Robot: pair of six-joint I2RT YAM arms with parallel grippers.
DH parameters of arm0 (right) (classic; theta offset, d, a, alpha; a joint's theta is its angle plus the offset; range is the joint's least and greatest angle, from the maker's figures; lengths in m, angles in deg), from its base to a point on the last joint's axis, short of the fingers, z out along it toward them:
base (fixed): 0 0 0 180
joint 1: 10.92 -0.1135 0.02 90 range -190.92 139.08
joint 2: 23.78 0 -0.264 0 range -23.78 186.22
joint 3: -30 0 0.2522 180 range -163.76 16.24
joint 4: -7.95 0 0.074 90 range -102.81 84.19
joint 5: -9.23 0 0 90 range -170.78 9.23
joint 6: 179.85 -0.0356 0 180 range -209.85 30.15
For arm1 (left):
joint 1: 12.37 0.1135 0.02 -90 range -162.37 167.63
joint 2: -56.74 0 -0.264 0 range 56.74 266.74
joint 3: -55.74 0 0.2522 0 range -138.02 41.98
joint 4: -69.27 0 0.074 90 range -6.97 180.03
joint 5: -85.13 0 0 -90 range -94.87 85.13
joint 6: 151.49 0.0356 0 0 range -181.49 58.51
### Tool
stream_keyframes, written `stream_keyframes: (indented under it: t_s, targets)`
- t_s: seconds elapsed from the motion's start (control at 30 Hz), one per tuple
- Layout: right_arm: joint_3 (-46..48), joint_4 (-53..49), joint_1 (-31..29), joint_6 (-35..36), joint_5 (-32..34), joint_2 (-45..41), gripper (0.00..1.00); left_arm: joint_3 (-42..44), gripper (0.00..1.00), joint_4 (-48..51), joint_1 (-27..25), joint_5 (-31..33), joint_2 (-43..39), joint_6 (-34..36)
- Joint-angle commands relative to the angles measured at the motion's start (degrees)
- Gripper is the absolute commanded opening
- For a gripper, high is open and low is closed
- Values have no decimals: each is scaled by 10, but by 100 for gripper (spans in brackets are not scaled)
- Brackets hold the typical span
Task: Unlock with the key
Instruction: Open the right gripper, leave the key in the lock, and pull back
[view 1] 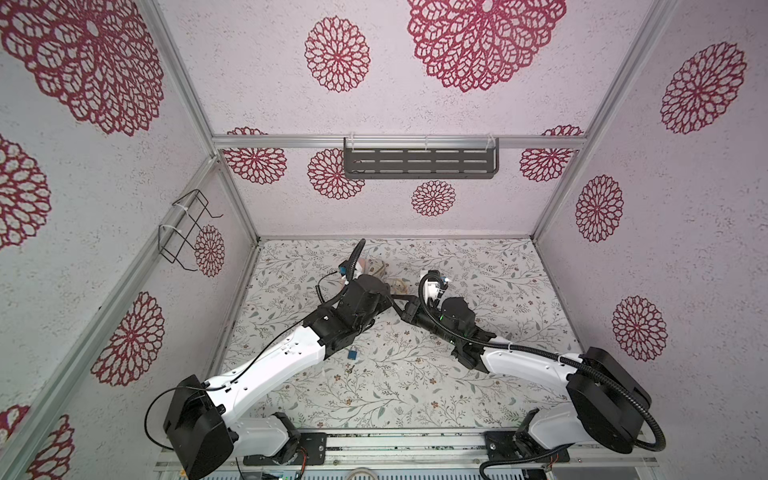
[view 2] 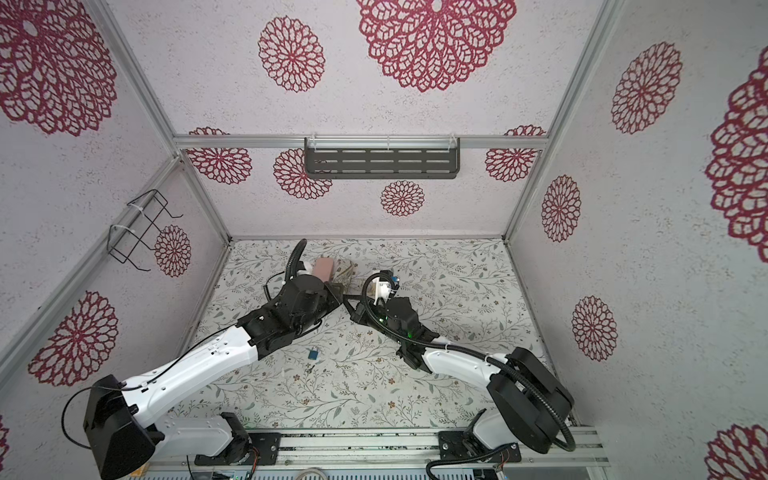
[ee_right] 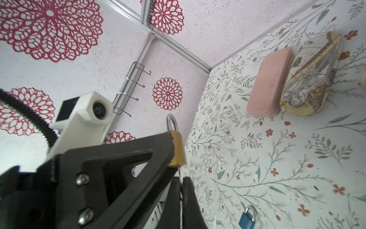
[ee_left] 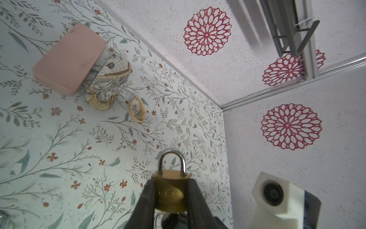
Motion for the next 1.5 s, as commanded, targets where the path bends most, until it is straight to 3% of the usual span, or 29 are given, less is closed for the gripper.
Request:
stream_keyframes:
  t_s: [0.0, 0.23, 0.5, 0.6, 0.73, 0.93, 1.17, 1.47]
  targets:
    - [-28, 101, -2, -60, 5, -27, 0, 18, 0, -61, -16, -92, -11, -14]
    - [-7, 119, -4, -94, 25, -43, 0, 37, 0, -97, -9, -89, -24, -19]
    - [-20, 15, -7, 22, 50, -78, 0, -3, 0, -19, -7, -35, -28, 30]
    - [-17, -31, -7, 63, 70, -90, 10, -12, 0, -1, -8, -14, -35, 57]
    - [-9, -105, -7, 107, 111, -113, 33, -16, 0, 16, -7, 15, -51, 114]
    - [-3, -215, -6, 164, 146, -156, 52, 43, 0, -33, -6, 15, -91, 241]
    - [-28, -365, -6, 235, 158, -208, 67, 174, 0, -177, -6, -42, -144, 421]
    - [-140, -571, -5, 311, 138, -199, 75, 270, 0, -290, -6, -97, -152, 557]
